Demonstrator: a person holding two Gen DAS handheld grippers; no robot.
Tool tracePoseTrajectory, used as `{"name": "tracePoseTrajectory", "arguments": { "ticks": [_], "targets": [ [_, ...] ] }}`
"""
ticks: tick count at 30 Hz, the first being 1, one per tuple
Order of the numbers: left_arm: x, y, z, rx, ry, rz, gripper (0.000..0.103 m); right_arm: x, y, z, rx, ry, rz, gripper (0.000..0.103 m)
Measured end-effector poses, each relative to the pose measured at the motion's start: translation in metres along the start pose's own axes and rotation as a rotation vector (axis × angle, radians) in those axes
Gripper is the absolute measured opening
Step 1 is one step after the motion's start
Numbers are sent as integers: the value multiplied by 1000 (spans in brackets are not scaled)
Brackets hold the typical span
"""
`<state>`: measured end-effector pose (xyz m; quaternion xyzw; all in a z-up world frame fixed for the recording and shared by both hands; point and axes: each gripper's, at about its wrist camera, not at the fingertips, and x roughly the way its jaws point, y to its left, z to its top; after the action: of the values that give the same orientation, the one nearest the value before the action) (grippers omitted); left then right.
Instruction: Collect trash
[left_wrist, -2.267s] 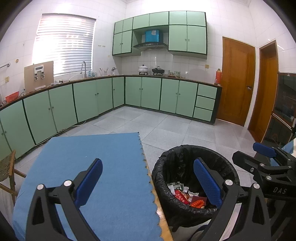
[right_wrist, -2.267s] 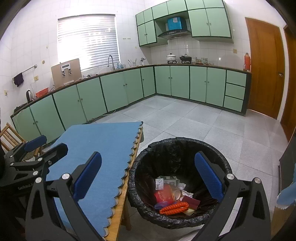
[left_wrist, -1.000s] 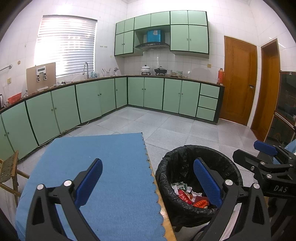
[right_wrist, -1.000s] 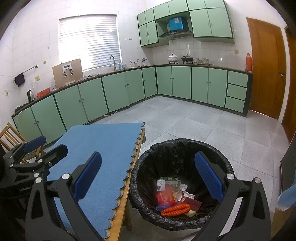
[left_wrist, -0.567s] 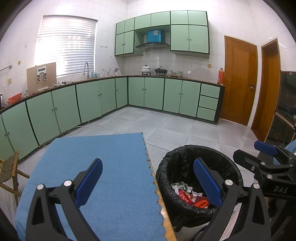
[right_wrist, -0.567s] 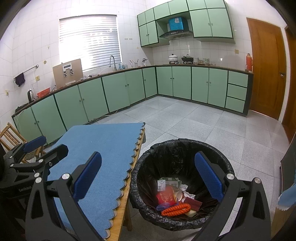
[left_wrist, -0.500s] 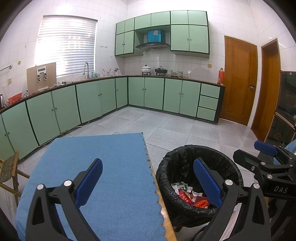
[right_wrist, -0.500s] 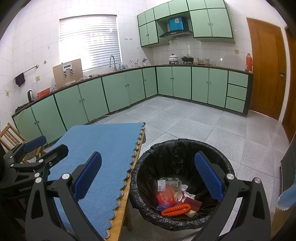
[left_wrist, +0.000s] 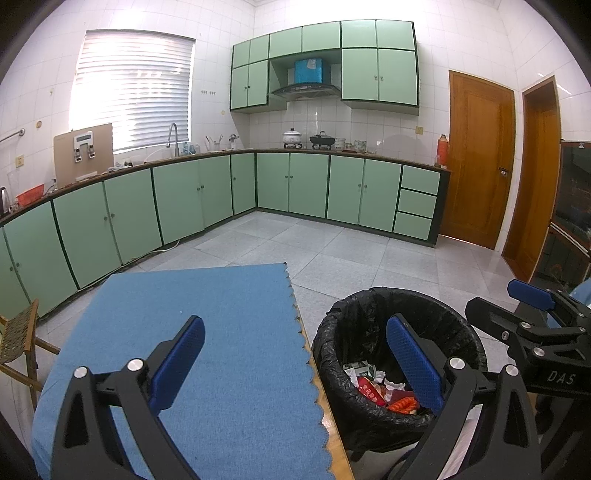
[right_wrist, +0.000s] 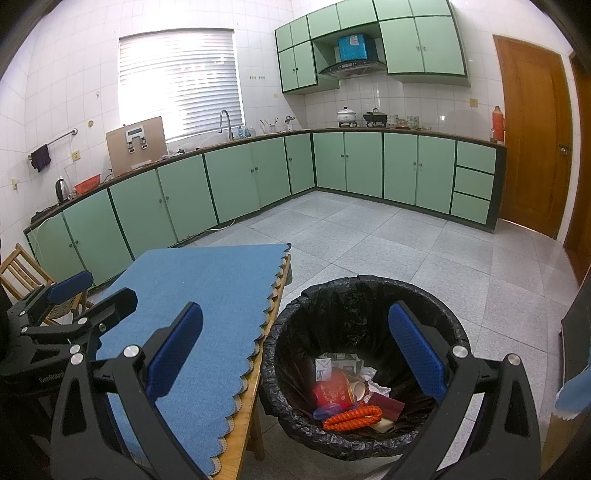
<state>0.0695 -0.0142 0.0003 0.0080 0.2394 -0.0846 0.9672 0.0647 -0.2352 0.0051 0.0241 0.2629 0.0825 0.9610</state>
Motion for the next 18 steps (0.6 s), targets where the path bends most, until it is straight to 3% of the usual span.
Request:
{"name": "tracePoseTrajectory", "arguments": {
  "ticks": [18],
  "targets": [
    [0, 2, -3, -8, 9, 5, 97, 2, 0, -2, 1, 6, 2, 98]
  ]
}}
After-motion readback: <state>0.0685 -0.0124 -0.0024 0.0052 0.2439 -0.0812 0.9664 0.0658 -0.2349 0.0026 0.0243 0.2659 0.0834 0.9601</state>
